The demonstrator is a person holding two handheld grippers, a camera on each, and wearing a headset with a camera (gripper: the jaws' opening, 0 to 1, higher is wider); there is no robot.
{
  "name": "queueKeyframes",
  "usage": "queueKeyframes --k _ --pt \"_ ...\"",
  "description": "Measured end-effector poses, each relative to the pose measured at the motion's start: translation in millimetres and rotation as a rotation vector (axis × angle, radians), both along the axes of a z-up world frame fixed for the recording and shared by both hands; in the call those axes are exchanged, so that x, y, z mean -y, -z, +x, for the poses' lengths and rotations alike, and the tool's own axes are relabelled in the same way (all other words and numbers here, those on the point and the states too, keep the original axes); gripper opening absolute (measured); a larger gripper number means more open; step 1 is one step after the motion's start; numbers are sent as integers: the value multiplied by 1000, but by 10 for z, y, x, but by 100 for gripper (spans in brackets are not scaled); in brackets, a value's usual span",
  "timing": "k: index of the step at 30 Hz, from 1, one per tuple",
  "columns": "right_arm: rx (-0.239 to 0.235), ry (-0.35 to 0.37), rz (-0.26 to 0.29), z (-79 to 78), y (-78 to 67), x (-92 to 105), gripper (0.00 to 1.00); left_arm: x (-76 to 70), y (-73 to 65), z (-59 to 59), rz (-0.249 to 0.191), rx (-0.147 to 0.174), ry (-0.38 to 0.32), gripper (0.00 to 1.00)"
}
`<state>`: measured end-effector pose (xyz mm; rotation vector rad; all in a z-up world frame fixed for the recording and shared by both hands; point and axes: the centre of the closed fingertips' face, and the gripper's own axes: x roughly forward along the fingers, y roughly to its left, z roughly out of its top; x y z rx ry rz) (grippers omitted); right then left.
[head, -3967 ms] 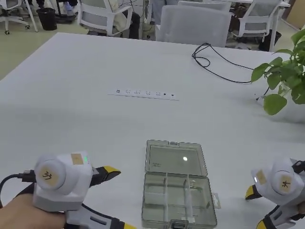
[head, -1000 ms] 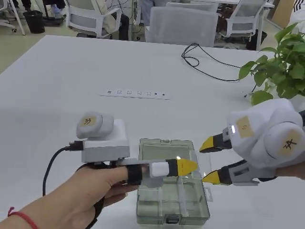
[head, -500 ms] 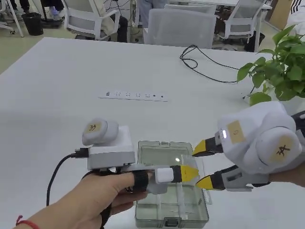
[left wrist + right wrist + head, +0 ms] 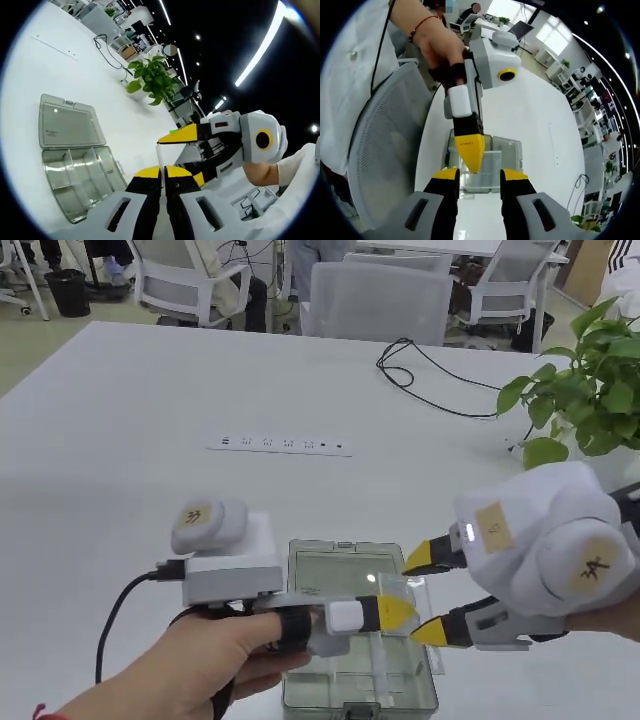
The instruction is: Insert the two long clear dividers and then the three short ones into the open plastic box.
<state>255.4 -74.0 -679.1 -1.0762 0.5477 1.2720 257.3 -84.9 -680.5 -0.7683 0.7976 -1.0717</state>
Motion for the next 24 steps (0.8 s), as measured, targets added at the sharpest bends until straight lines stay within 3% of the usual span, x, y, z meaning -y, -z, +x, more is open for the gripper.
queueKeyframes --k 4,9,11,12,13,15,17,18,22,24 --pt "8 0 5 15 -3 -11 35 -14 -2 12 -10 -4 -7 0" --pt "-6 9 46 35 -101 -35 35 -22 6 -10 18 43 13 0" --pt "-37 26 80 40 -154 -39 35 -45 33 -21 58 120 38 0" --pt "-49 31 93 44 -175 -36 34 -53 54 -40 79 140 54 0" --pt "-78 34 115 33 -203 -37 34 -60 67 -61 104 195 78 0" --pt "-126 40 136 11 -233 -30 30 -61 62 -105 124 267 116 0" --pt "-196 37 161 -35 -262 -24 29 -57 40 -163 142 366 164 0" --pt "-242 33 175 -72 -277 -23 28 -54 18 -199 148 438 194 0" --pt "-358 14 196 -150 -287 -8 21 -42 -21 -293 157 558 257 0" --pt "-402 -3 193 -204 -289 -5 19 -37 -42 -319 156 594 273 0"
